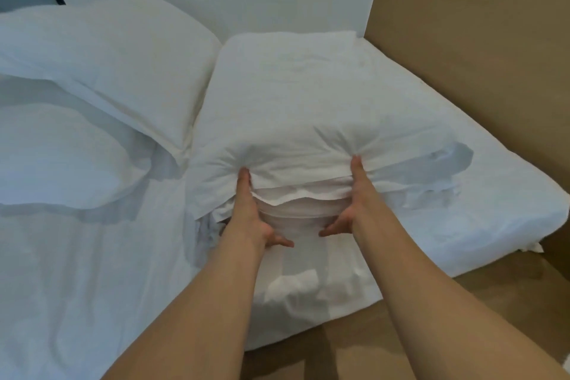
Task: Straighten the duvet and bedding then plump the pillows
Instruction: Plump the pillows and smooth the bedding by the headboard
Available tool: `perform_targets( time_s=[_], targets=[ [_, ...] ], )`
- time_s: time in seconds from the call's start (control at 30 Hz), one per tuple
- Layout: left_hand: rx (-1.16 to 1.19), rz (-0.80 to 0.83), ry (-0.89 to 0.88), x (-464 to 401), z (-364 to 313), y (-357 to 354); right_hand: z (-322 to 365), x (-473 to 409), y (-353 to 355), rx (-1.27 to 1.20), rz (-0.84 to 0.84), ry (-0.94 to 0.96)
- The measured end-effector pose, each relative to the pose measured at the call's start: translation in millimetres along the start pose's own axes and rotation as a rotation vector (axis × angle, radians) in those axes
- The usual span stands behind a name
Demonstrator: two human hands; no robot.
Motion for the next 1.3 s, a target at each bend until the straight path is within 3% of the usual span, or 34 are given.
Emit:
perform_targets(
  time_s=[0.2, 0.3, 0.4, 0.73, 1.07, 1.2, 1.3],
  targets=[
    [-0.078, -0.112, -0.007, -31, 6, 5, 2, -27, -5, -0.071, -0.057, 0.004],
    [0.016, -0.145, -0.117, -34, 8, 5, 4, -29, -10, -0.181, 0.068, 0.134],
    [0.002, -0.212, -0.189, -47, 9, 11, 2, -38, -12, -0.23, 0.089, 0.177],
    [-0.064, -0.096, -0.059, -20, 4, 5, 2, -41, -9, -0.25, 0.114, 0.132],
    [0.08, 0.006, -0.108, -45, 13, 3, 8, -48, -9, -0.316, 0.173, 0.194],
    [0.111, 0.071, -0.126, -48, 12, -13, 25, -41, -11, -0.3, 0.121, 0.156],
    [0.095, 0.0, -0.153, -50, 13, -13, 31, -34, -11, -0.28, 0.081, 0.113]
  ],
)
Point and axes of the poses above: each hand's wrist, its own x-axis away from the middle knuckle, its own y-axis out of the back of the hand, z = x × y, the point moved 4 cm from there along -x, towards the middle knuckle, and after that the axes turned 14 degrees about -y, right-handed, at the moved point
